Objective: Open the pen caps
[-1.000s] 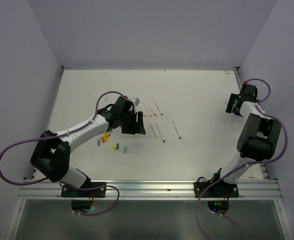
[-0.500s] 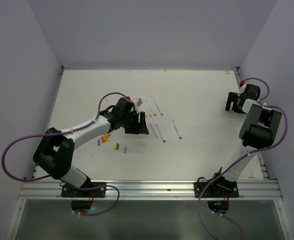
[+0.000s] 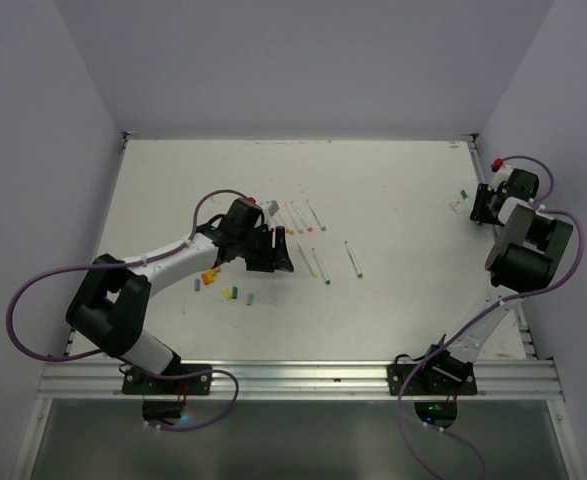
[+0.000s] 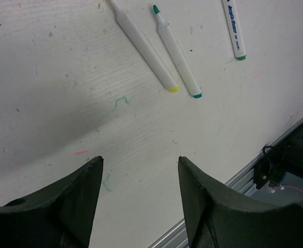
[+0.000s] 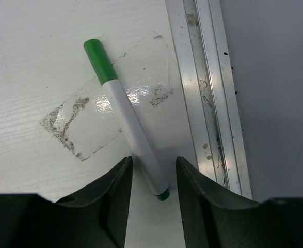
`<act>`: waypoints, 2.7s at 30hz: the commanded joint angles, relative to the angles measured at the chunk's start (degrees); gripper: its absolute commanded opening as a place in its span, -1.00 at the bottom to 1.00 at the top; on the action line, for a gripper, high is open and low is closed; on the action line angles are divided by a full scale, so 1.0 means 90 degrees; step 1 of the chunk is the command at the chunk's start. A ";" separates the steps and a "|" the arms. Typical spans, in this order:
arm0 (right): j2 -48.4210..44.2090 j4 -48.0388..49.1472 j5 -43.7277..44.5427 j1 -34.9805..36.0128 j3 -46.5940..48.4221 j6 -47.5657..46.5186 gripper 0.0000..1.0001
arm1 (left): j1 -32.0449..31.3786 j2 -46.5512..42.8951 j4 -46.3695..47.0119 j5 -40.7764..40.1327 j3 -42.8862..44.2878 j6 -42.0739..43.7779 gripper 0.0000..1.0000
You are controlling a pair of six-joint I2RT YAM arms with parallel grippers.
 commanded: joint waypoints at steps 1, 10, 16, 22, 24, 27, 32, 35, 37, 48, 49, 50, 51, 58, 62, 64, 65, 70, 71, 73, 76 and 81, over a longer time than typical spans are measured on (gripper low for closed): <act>0.0339 -0.0738 0.0124 0.0029 -0.0409 -0.0355 -0.18 | 0.0033 -0.0003 0.0260 0.0155 0.0054 0.0024 0.25; -0.0071 -0.0659 0.0466 0.0321 -0.1025 -0.0755 -0.66 | 0.0102 -0.0247 0.0250 0.0145 -0.0043 -0.0005 0.25; 0.0007 -0.0981 0.0954 0.0985 -0.0890 -0.0697 -1.00 | 0.0102 -0.0793 0.0211 0.0086 -0.0453 -0.0122 0.25; -0.0528 -0.1539 0.1462 0.1200 -0.0771 -0.0043 -1.00 | 0.0111 -0.1535 0.0153 0.0086 -0.0864 -0.0356 0.24; -0.1241 -0.1490 0.1696 0.1298 -0.1111 0.0210 -1.00 | 0.0121 -0.1662 -0.0003 0.0106 -0.0767 -0.0366 0.22; -0.2314 -0.1790 0.1999 0.1502 -0.1337 0.0874 -1.00 | 0.0160 -0.1722 -0.0209 0.0125 -0.0552 -0.0444 0.19; -0.3867 -0.2590 0.2312 0.2479 -0.1641 0.1508 -1.00 | 0.0180 -0.1877 -0.0179 0.0515 -0.0600 -0.0825 0.15; -0.4328 -0.3012 0.2147 0.2821 -0.1660 0.1996 -1.00 | 0.0306 -0.1878 -0.0355 0.0623 -0.0483 -0.0796 0.14; -0.4699 -0.3402 0.1807 0.3201 -0.1602 0.2212 -1.00 | 0.0404 -0.1868 -0.0356 0.0779 -0.0502 -0.0951 0.13; -0.4925 -0.4119 -0.0146 0.5574 -0.1035 0.3042 -1.00 | 0.1010 -0.1215 0.0298 0.1824 0.0052 -0.1860 0.06; -0.4886 -0.3991 -0.0333 0.5827 -0.1026 0.3266 -1.00 | 0.1010 -0.1049 0.0347 0.1940 0.0131 -0.1957 0.05; -0.4750 -0.3709 -0.0547 0.5936 -0.1035 0.3365 -1.00 | 0.1019 -0.0970 0.0377 0.1970 0.0210 -0.2016 0.05; -0.4662 -0.3600 -0.0839 0.6053 -0.1026 0.3443 -1.00 | 0.1029 -0.0902 0.0425 0.2029 0.0268 -0.2074 0.05; -0.3929 -0.2887 -0.1388 0.6991 -0.0762 0.3805 -1.00 | 0.1224 -0.0346 0.0524 0.2263 0.0854 -0.2368 0.05; -0.3753 -0.2799 -0.1496 0.7089 -0.0586 0.3805 -1.00 | 0.1381 -0.0130 0.0348 0.2225 0.1177 -0.2270 0.05; -0.3724 -0.2740 -0.1584 0.7089 -0.0537 0.3824 -1.00 | 0.1410 -0.0101 0.0357 0.2186 0.1177 -0.2309 0.06; -0.3704 -0.2730 -0.1662 0.7108 -0.0518 0.3825 -1.00 | 0.1410 -0.0062 0.0377 0.2186 0.1158 -0.2309 0.06; -0.3626 -0.2632 -0.1770 0.7128 -0.0537 0.3825 -1.00 | 0.1410 -0.0003 0.0484 0.2157 0.1002 -0.2397 0.06; -0.3616 -0.2603 -0.1799 0.7138 -0.0557 0.3834 -1.00 | 0.1410 0.0007 0.0523 0.2166 0.0972 -0.2426 0.06; -0.3567 -0.2525 -0.1848 0.7177 -0.0557 0.3854 -1.00 | 0.1410 0.0055 0.0591 0.2157 0.0982 -0.2465 0.05; -0.3509 -0.2418 -0.1916 0.7226 -0.0528 0.3941 -1.00 | 0.1400 0.0075 0.0641 0.2156 0.0982 -0.2505 0.05; -0.3470 -0.2281 -0.1926 0.7265 -0.0547 0.4020 -1.00 | 0.1400 0.0075 0.0621 0.2176 0.0923 -0.2485 0.04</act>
